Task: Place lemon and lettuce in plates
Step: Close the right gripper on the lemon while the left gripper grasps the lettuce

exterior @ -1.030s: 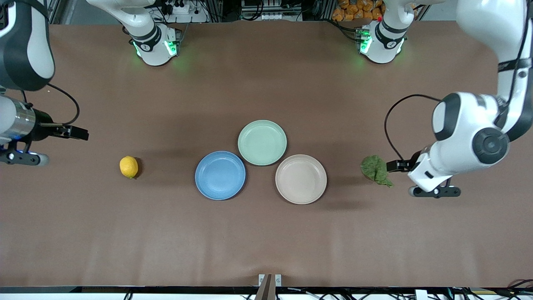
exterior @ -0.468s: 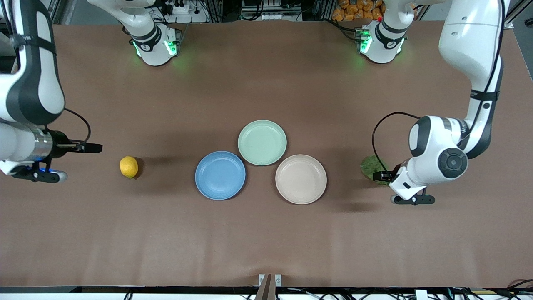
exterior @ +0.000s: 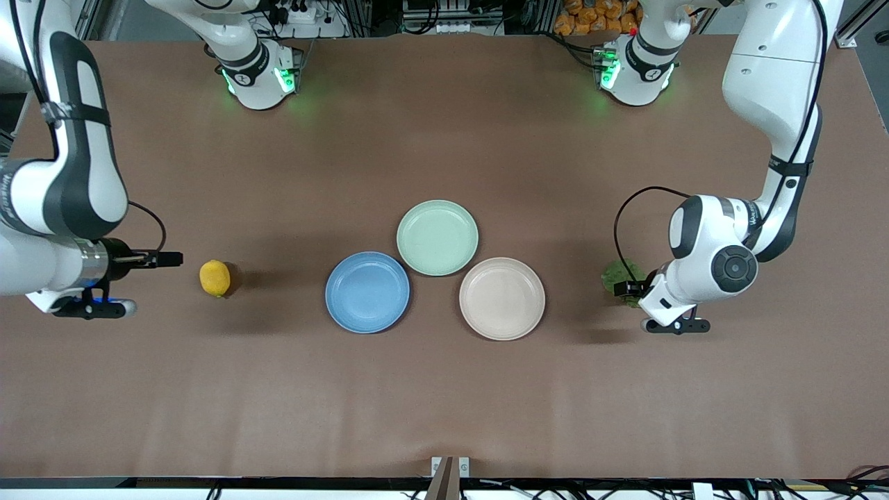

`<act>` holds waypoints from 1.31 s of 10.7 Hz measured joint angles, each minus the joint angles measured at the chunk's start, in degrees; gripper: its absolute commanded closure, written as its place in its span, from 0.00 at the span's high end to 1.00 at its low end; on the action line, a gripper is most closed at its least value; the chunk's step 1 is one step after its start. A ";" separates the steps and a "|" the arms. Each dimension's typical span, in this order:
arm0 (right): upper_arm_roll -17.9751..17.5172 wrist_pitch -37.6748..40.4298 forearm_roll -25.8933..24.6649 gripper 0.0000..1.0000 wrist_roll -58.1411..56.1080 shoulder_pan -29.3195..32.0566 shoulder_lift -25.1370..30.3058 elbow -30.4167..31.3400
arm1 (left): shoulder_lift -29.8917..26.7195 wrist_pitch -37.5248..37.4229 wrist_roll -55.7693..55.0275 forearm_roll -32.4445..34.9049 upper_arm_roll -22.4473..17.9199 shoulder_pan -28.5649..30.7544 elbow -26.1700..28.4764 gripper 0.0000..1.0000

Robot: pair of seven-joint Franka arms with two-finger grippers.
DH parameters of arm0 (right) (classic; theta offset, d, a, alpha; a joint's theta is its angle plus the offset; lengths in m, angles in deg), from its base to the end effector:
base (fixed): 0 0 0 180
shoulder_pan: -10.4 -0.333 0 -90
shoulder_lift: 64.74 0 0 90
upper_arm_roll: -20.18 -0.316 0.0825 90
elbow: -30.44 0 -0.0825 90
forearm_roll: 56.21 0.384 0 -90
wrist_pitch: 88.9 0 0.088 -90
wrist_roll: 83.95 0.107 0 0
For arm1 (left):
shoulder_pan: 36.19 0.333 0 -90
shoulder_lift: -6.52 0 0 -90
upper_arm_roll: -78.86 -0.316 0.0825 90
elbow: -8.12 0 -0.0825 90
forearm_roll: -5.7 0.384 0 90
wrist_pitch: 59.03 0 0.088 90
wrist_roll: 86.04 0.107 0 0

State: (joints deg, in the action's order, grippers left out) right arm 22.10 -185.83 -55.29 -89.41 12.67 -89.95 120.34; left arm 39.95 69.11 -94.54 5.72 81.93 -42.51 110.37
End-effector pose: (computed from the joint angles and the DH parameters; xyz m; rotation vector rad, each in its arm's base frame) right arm 0.6407 -0.0429 0.3665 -3.0753 -0.0286 0.4898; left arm 0.6353 -0.1027 0.2170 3.1255 -0.0138 -0.2095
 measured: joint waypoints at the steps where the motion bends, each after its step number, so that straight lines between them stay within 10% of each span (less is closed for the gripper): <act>1: -0.08 -2.50 0.02 1.00 -1.12 -0.02 -0.26 1.62 | 0.28 0.00 -0.06 0.00 0.01 -0.07 0.24 1.00; 8: -0.34 -19.94 0.02 1.00 -4.50 -0.31 -0.65 13.91 | 3.45 1.71 -0.16 0.00 0.04 -0.44 0.40 1.00; 11: -0.45 -27.85 0.02 1.00 -5.74 -0.41 -0.64 18.99 | 3.96 2.23 -0.17 0.00 0.04 -0.45 0.40 0.09; 14: -0.51 -32.85 0.02 1.00 -6.33 -0.52 -0.60 22.10 | 3.82 2.56 -0.29 0.00 0.32 -0.57 0.10 0.00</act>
State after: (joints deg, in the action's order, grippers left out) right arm 21.59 -218.68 -55.27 -95.73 12.14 -90.55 142.44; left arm 43.77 71.67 -94.83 5.72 82.25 -43.08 110.46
